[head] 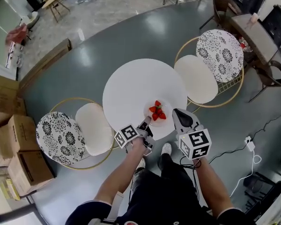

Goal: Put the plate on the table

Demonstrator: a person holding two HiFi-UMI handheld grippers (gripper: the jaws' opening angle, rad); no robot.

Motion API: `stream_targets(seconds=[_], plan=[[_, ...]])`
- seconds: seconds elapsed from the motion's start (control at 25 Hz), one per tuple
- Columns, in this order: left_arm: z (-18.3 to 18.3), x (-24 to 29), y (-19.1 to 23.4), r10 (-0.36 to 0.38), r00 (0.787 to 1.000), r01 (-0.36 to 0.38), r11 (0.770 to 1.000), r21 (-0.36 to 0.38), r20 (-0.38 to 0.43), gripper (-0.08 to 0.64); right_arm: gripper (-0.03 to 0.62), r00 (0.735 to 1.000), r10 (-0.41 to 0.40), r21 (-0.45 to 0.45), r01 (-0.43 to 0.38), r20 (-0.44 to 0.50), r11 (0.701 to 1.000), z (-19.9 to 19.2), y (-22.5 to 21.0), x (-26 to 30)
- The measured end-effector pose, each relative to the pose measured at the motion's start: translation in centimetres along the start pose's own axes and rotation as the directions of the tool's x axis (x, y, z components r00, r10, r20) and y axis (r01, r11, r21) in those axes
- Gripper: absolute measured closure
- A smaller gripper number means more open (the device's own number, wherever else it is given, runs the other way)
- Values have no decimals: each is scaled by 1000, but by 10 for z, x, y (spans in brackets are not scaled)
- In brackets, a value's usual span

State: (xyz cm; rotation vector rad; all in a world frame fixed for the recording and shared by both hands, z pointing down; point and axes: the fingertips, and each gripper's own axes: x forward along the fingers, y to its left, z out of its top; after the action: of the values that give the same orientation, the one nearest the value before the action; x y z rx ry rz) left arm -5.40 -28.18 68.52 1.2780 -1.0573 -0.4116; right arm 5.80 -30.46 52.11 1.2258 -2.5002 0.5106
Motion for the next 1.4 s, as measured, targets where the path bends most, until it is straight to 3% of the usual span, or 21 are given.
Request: stream_targets(seconds=[0.96, 1.16, 1.4], plan=[[-1, 32, 18, 65, 997, -64, 997, 33, -30, 545, 588, 997, -69, 44, 70, -35, 997, -19, -34, -12], [-1, 31, 17, 112, 993, -109, 989, 102, -29, 545, 588, 997, -76, 49, 77, -32, 996, -18, -35, -16], [-2, 33, 20, 187, 982, -173, 960, 218, -42, 541, 588, 997, -74, 51, 75, -28, 996, -19, -34, -20]])
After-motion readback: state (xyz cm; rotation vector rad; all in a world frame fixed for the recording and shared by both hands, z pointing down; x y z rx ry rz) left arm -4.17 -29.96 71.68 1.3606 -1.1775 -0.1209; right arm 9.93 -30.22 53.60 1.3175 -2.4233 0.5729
